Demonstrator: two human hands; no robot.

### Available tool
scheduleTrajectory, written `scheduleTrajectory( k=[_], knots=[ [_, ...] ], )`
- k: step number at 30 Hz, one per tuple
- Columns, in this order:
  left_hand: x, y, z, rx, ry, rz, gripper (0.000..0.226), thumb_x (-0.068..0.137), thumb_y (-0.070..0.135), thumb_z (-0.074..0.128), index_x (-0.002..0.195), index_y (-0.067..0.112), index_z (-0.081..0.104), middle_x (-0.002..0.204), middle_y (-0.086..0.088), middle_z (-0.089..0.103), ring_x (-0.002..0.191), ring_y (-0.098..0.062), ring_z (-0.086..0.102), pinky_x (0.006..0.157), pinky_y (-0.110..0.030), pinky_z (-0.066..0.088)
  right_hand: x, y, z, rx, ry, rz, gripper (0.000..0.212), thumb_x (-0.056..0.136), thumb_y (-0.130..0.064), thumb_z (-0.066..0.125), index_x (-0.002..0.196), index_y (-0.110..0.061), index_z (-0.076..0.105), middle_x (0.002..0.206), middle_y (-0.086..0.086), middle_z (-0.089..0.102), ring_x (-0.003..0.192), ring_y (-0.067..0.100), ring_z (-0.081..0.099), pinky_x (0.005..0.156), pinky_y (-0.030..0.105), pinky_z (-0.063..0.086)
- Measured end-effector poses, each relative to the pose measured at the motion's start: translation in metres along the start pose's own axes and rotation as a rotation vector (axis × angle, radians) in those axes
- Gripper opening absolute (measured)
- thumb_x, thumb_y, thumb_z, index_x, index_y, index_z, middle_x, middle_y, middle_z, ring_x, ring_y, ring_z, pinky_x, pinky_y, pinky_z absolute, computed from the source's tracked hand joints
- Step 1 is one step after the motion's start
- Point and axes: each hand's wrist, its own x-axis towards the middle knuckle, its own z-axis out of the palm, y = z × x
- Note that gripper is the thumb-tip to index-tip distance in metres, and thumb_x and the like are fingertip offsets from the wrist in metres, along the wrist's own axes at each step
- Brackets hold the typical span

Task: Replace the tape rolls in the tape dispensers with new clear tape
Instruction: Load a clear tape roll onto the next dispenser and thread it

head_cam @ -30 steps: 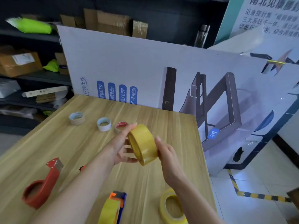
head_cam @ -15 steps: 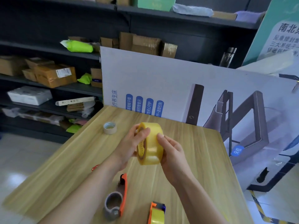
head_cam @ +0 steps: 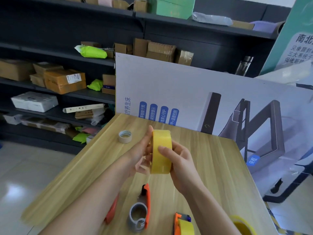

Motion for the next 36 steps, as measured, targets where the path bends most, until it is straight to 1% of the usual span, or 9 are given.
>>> scheduleTrajectory(
  k=[2,5,10,14,19,23,26,31,36],
  knots=[
    [0.001,-0.005,0.0,-0.019,0.019,0.179,0.082,0.07,0.087,0.034,0.12,0.028,0.061,0.116,0.001,0.068,0.11,-0.017,0.062,0.099,-0.04,0.044,0.003,-0.003,0.001,0.031,0.046,0.023,0.016,0.093,-0.013,0.058,0.089,-0.009,0.073,0.087,0.017,0.074,0.076,0.025,0.071,0.075,0.041,0.058],
    [0.001,-0.007,0.004,-0.043,0.006,0.402,0.069,0.069,0.076,0.051,0.127,0.037,0.049,0.123,0.001,0.06,0.11,-0.017,0.062,0.095,-0.037,0.048,0.008,-0.007,-0.003,0.07,0.057,0.052,0.02,0.093,-0.02,0.06,0.092,-0.004,0.072,0.084,0.018,0.073,0.072,0.025,0.07,0.073,0.041,0.057],
    [0.005,0.005,0.012,-0.107,0.018,0.409,0.052,0.061,0.063,0.063,0.101,0.029,0.059,0.083,0.004,0.059,0.075,-0.01,0.059,0.076,-0.037,0.046,0.013,-0.016,-0.014,0.059,0.009,0.048,0.024,0.096,-0.021,0.054,0.098,-0.003,0.07,0.084,0.013,0.074,0.07,0.022,0.07,0.072,0.039,0.058],
    [0.008,0.012,0.014,-0.133,-0.008,0.454,0.062,0.063,0.05,0.066,0.115,0.018,0.055,0.096,-0.005,0.057,0.087,-0.019,0.057,0.077,-0.041,0.048,0.017,-0.019,-0.021,0.016,0.002,0.027,0.019,0.095,-0.02,0.058,0.097,-0.006,0.071,0.087,0.014,0.074,0.072,0.024,0.069,0.077,0.044,0.054],
    [0.007,0.027,0.021,0.056,0.06,0.614,0.054,0.064,0.036,0.063,0.116,0.022,0.062,0.093,0.004,0.063,0.083,-0.008,0.06,0.074,-0.024,0.047,0.017,-0.02,-0.038,-0.104,-0.01,-0.024,0.021,0.095,-0.015,0.057,0.113,-0.007,0.066,0.097,0.02,0.073,0.082,0.025,0.071,0.079,0.037,0.058],
    [0.002,0.038,0.03,0.315,0.186,0.78,0.037,0.075,0.015,0.056,0.107,0.02,0.072,0.116,0.012,0.066,0.114,0.002,0.056,0.098,-0.022,0.043,0.019,-0.017,-0.048,-0.165,-0.033,-0.055,0.026,0.09,-0.02,0.061,0.113,-0.009,0.064,0.101,0.018,0.073,0.088,0.026,0.072,0.071,0.024,0.055],
    [0.004,0.039,0.035,0.436,0.272,0.861,0.023,0.085,0.017,0.063,0.106,0.022,0.072,0.116,0.013,0.065,0.113,0.003,0.055,0.097,-0.02,0.043,0.019,-0.01,-0.053,-0.233,-0.028,-0.079,0.02,0.089,-0.019,0.06,0.107,-0.013,0.066,0.101,0.019,0.07,0.092,0.032,0.068,0.074,0.028,0.053],
    [0.012,0.055,0.024,0.725,0.138,0.748,0.034,0.098,0.014,0.047,0.125,0.029,0.061,0.116,0.007,0.056,0.112,-0.004,0.046,0.093,-0.013,0.035,0.019,-0.01,-0.058,-0.305,-0.08,-0.103,0.032,0.072,-0.02,0.058,0.096,-0.001,0.066,0.094,0.032,0.062,0.088,0.044,0.064,0.072,0.037,0.046],
    [0.011,0.075,0.012,0.723,-0.033,0.671,0.021,0.096,0.012,0.053,0.1,0.02,0.071,0.094,0.004,0.06,0.083,0.005,0.052,0.072,-0.005,0.037,0.021,-0.024,-0.068,-0.268,-0.123,-0.095,0.023,0.064,-0.013,0.048,0.077,-0.003,0.065,0.059,0.004,0.063,0.057,0.008,0.062,0.057,0.02,0.047]
  ],
)
